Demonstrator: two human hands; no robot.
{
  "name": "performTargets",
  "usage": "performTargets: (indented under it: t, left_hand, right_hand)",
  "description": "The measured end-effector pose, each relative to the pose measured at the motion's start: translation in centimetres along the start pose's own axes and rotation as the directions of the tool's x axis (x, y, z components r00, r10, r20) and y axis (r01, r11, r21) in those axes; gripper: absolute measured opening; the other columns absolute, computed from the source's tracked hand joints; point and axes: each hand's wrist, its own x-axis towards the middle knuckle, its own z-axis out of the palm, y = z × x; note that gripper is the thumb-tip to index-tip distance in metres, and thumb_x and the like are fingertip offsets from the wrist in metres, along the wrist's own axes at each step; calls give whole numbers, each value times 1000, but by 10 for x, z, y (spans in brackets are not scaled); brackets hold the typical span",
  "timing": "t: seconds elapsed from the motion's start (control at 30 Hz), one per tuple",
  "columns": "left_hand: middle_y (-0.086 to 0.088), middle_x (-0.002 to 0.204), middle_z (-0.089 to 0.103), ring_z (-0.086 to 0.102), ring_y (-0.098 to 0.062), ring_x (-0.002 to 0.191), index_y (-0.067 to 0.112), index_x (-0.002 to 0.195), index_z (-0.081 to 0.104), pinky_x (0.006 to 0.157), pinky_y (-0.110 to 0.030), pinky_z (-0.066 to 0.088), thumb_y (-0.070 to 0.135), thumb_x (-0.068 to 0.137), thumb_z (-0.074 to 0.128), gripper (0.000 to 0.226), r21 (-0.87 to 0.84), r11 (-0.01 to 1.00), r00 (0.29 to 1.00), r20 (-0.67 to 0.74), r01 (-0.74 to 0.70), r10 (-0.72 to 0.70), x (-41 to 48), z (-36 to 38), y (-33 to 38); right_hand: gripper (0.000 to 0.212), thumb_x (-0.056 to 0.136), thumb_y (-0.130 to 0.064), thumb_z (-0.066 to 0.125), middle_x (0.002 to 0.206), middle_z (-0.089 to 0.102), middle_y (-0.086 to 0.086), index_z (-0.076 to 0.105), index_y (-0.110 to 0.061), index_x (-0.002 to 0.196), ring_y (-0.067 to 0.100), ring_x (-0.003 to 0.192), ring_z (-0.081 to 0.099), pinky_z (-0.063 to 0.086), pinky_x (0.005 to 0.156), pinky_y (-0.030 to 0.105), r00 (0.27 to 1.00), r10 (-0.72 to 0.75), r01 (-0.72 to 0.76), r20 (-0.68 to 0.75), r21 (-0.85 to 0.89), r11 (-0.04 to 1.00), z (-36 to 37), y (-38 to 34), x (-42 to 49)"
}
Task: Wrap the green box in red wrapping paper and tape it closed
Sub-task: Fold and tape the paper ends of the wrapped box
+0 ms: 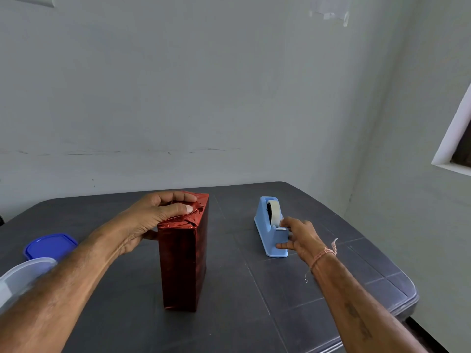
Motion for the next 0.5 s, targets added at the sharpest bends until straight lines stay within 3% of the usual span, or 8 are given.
performTargets:
  t: [0.07,0.2,0.37,0.5]
  left_hand:
    - [7,107,77,65,-13,96,41,107,78,77,-35,51,45,62,86,46,-3,1000,1000,11,-2,2,-1,0,1]
    - [7,103,78,66,-12,94,42,111,76,76,-35,51,71,25,92,92,15,1000,999,34,-28,27,1,-2,-2]
    - [6,106,78,67,-13,93,42,109,77,75,-34,52,69,22,92,92,7,999,998,41,-38,37,0,-1,-1]
    - [6,108,78,67,-13,94,41,109,77,74,-33,52,73,18,90,98,1,999,998,34,-45,45,-1,1,0]
  right_hand:
    - [17,88,-8,68,117,60,22,61,2,100,40,101,69,64,63,49,1000,4,-4,-6,37,999,0,4,0]
    - [31,87,-7,69,120,60,22,62,7,114,38,100,68,64,69,52,1000,12,-11,-5,98,995,-2,12,4]
    - [37,87,-7,72,113,59,18,59,7,119,32,95,67,63,73,54,1000,18,-17,-8,126,992,-2,15,1]
    - [31,88,-4,70,101,55,12,62,11,114,23,86,60,60,84,59,1000,-6,7,-7,147,989,-1,16,-4]
